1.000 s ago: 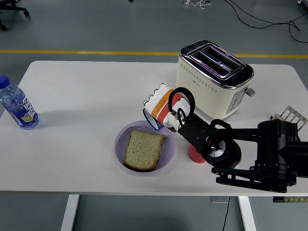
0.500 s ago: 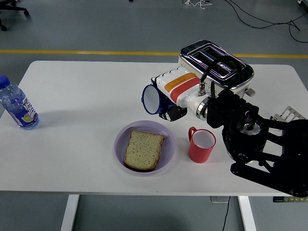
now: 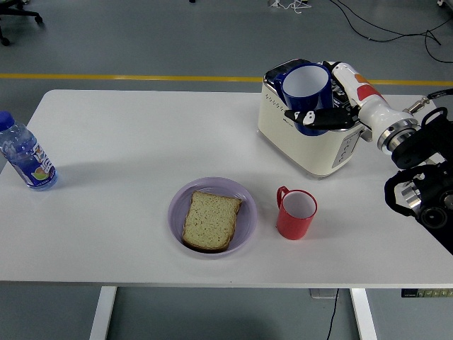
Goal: Pick up the cup,pour liquid into bread,place the cup on the desk
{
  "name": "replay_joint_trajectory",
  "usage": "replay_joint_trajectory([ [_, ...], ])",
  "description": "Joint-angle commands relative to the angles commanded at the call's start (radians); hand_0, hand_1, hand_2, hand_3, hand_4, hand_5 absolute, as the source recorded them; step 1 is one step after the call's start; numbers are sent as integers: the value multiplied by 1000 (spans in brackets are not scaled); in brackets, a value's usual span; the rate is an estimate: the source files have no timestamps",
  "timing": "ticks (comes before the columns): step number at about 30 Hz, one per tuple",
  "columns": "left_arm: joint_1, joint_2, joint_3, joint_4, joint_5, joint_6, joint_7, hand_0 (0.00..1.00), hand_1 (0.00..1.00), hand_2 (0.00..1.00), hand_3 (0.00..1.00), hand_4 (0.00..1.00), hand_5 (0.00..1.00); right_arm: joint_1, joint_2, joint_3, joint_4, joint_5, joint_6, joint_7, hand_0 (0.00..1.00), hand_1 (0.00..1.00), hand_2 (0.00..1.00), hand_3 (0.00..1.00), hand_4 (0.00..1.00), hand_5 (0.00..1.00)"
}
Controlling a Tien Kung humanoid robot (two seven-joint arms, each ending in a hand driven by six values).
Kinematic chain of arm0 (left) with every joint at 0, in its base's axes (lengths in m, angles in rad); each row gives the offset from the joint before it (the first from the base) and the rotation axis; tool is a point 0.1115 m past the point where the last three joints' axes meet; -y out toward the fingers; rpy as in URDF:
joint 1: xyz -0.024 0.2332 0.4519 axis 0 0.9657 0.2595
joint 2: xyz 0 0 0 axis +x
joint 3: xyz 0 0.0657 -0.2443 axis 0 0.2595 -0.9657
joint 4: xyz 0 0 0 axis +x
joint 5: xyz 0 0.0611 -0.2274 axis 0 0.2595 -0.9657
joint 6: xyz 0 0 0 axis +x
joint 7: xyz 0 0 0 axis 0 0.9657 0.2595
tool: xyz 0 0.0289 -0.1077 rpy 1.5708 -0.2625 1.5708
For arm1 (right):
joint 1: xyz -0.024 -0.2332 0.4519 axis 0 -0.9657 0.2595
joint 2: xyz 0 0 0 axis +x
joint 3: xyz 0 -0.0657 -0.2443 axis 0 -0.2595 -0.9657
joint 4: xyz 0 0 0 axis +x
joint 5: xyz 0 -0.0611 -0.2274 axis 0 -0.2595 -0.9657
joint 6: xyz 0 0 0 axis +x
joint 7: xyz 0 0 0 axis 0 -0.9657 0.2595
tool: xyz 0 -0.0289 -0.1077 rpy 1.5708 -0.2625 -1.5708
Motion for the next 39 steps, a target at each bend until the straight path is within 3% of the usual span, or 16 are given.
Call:
replay_joint_trajectory([
  [4, 1, -1, -2, 0, 5, 0, 2, 375, 357, 431, 616, 349, 998, -75, -4, 69, 0, 35, -93, 28, 434, 366, 552, 570, 605, 2],
  [12, 2, -1, -8, 0, 14, 0, 2, 375, 357, 431, 616, 348, 998, -237, -10, 141, -39, 139, -205, 250, 444, 372, 551, 568, 607, 2],
  [18, 2, 0, -10, 0, 22, -1, 1, 375, 358, 432, 615, 348, 998, -346, 15, 150, -122, 121, -234, 439, 453, 381, 550, 567, 612, 2],
  [26, 0, -2, -5, 0, 19, 1, 1, 374, 358, 434, 615, 345, 998, -435, 55, 149, -255, 83, -284, 647, 454, 389, 547, 566, 612, 2],
  [39, -3, 0, -6, 0, 24, 0, 1, 374, 358, 432, 615, 342, 998, -494, 105, 138, -416, 126, -302, 879, 459, 418, 549, 568, 596, 2],
])
